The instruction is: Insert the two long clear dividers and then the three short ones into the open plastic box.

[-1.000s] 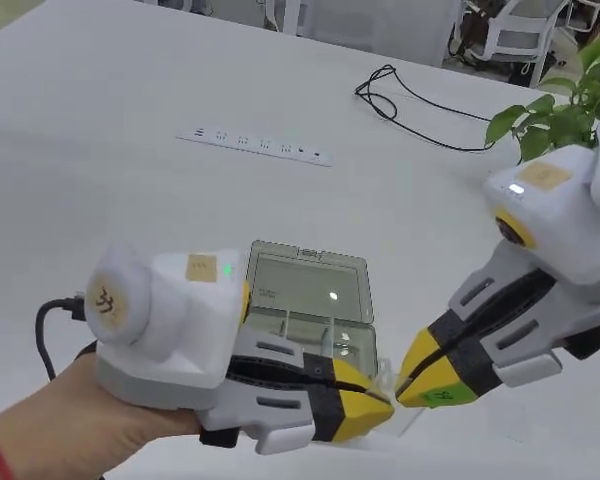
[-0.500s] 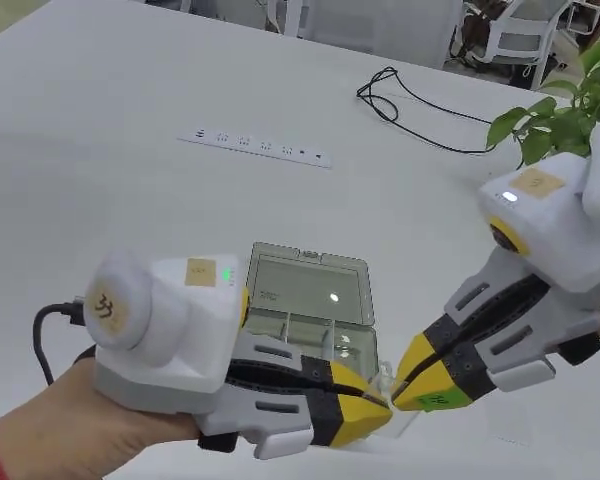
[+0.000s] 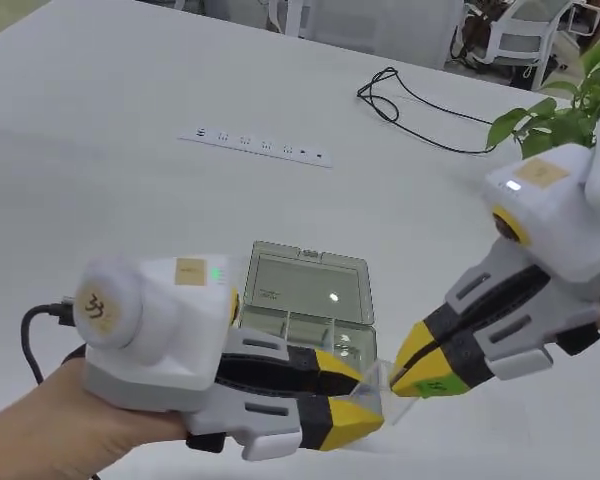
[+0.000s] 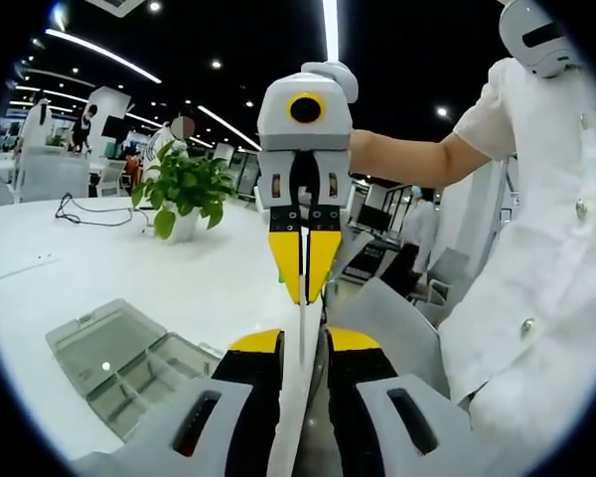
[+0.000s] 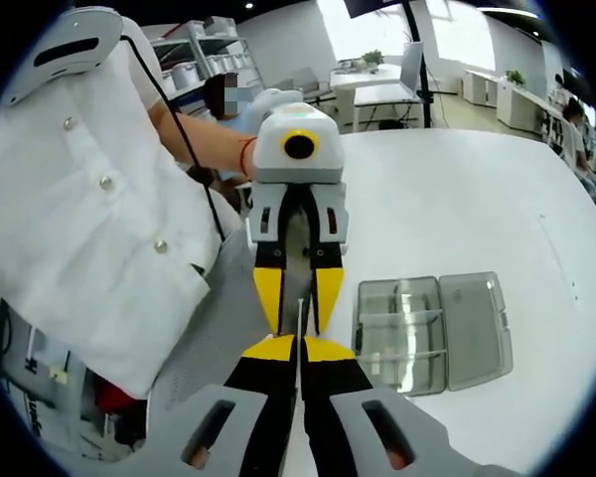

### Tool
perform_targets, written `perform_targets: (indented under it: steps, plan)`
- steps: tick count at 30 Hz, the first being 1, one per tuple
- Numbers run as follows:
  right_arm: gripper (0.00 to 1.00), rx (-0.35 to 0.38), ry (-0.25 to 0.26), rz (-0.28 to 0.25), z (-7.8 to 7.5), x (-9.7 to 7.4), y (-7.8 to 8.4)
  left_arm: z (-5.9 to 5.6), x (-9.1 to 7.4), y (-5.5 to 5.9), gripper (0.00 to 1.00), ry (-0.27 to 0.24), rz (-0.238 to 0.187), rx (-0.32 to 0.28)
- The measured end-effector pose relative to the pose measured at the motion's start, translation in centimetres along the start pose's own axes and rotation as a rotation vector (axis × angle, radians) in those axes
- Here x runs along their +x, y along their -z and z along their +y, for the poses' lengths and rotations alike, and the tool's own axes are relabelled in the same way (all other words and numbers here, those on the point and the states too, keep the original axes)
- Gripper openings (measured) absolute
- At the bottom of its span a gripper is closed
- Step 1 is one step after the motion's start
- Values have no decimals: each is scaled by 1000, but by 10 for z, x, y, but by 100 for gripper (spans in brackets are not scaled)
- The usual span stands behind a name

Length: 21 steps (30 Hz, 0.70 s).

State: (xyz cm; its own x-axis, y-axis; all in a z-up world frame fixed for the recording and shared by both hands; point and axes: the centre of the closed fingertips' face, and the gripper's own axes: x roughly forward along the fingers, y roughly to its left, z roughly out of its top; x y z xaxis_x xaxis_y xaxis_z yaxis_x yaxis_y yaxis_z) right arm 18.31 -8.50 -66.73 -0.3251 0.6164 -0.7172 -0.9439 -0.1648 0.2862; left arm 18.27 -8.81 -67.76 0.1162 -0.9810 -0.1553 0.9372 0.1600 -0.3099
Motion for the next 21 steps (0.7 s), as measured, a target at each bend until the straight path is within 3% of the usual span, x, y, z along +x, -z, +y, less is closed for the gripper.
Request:
perform_targets:
  steps: [21]
  plan:
    - [2,19,95,-8,-27,-8,0,27,-36,20,49,-140,40,4]
